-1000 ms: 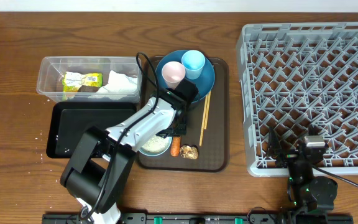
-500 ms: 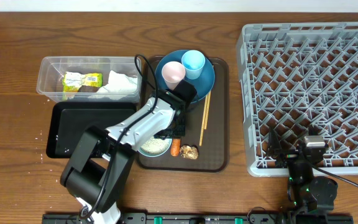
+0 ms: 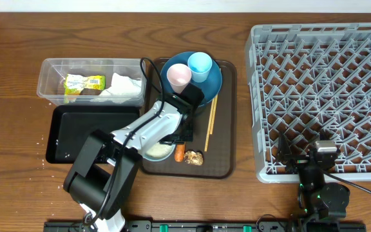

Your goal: Sort waste into correct bins and load items into the dishwasher rack

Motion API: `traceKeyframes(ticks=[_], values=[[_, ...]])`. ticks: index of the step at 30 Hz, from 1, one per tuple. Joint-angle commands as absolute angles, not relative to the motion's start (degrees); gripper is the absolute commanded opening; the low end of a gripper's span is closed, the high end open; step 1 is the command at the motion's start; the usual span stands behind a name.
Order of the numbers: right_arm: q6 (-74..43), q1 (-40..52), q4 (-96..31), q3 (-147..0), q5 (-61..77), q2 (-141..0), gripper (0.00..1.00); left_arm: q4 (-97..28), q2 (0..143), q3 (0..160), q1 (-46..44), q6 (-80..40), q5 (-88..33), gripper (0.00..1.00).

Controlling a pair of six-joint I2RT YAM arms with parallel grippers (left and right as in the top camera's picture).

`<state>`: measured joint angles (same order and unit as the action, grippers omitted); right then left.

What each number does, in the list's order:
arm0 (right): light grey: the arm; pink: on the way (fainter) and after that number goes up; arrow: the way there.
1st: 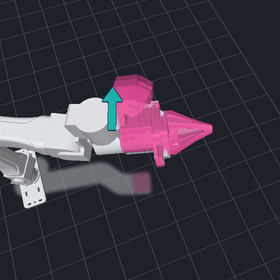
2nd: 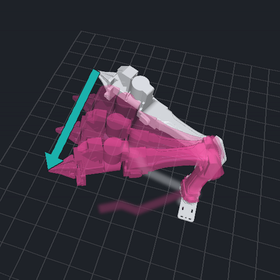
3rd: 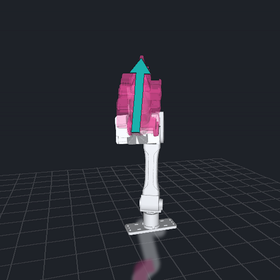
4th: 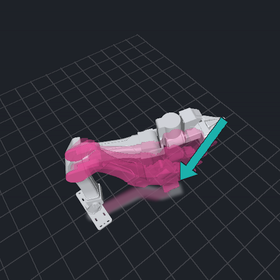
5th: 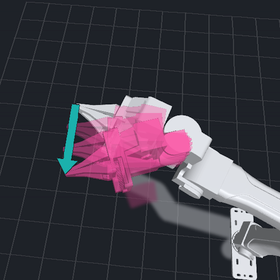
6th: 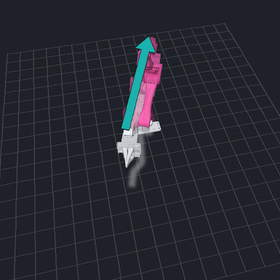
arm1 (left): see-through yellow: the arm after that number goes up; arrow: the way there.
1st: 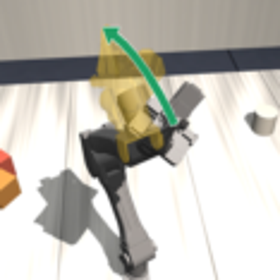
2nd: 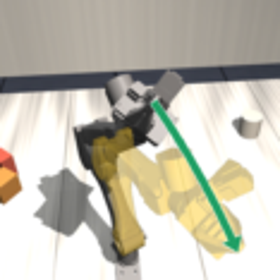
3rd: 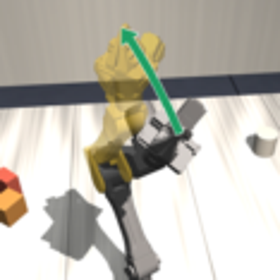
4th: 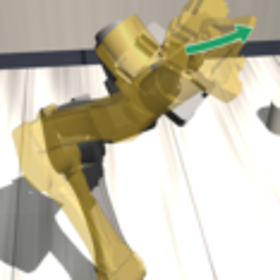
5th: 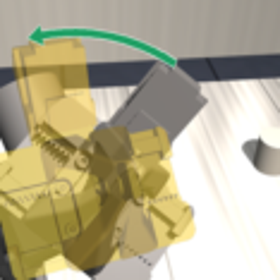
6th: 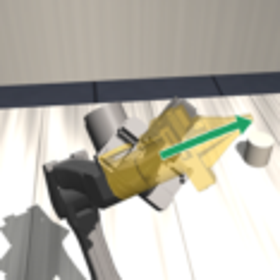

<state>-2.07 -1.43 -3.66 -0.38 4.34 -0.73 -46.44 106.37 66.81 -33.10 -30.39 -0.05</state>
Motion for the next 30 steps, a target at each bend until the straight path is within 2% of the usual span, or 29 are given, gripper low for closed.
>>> traceKeyframes(ticks=[1, 21, 30], values=[[-1.19, -1.43, -3.90, -0.32, 4.54, -0.56, 0.99, -46.78, 107.18, 66.11, -32.69, -30.33, 1.48, 0.07], [-1.19, -1.43, -3.90, -0.32, 4.51, -0.56, 0.99, -50.78, 99.94, 69.21, -32.69, -27.49, 1.39, 0.06], [-1.19, -1.43, -3.90, -0.32, 4.51, -0.56, 0.99, -50.94, 97.34, 69.25, -32.69, -26.61, -2.57, 0.06]])
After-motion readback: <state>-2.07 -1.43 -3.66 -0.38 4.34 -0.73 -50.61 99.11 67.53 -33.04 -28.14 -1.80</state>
